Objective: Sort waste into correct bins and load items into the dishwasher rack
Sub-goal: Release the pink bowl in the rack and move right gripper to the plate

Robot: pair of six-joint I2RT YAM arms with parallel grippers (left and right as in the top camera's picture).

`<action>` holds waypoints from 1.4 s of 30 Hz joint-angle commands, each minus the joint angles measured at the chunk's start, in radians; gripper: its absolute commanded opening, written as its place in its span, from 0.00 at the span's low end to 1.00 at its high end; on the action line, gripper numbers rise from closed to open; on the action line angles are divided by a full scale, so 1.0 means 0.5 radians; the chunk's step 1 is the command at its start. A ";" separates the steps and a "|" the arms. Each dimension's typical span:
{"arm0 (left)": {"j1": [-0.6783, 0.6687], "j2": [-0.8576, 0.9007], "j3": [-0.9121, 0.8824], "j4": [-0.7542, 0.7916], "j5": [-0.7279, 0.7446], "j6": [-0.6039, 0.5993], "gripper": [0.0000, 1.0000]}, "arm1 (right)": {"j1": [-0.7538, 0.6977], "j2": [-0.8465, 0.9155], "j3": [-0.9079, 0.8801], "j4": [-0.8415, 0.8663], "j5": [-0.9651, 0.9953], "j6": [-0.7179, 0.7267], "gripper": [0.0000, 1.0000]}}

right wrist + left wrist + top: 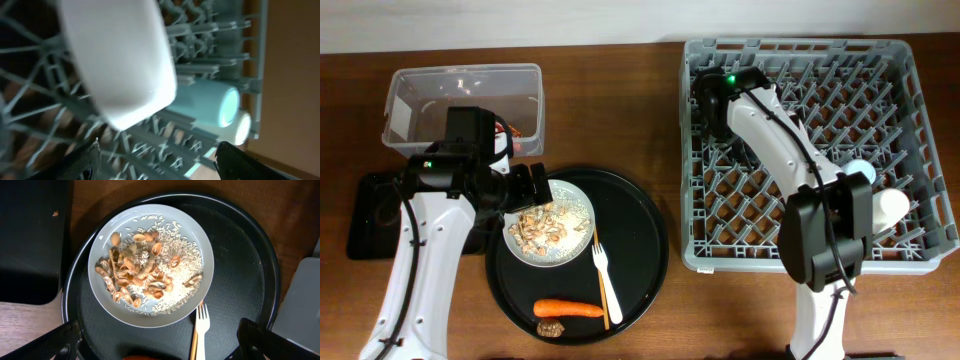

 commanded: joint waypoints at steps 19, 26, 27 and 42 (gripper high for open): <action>-0.085 0.009 -0.034 -0.042 -0.066 -0.021 0.99 | 0.106 -0.720 -0.002 0.063 -1.846 -0.761 0.94; -0.394 0.037 -0.294 0.220 -0.060 -0.113 0.99 | -0.042 -0.720 -0.002 -0.142 -1.634 -0.766 0.95; -0.433 0.051 -0.330 0.238 -0.058 -0.152 0.99 | -0.061 -0.720 -0.002 -0.159 -1.633 -0.771 0.95; -0.039 -0.137 -0.201 0.161 -0.082 -0.159 0.99 | 0.507 -0.719 -0.018 -0.158 -1.750 -0.474 0.89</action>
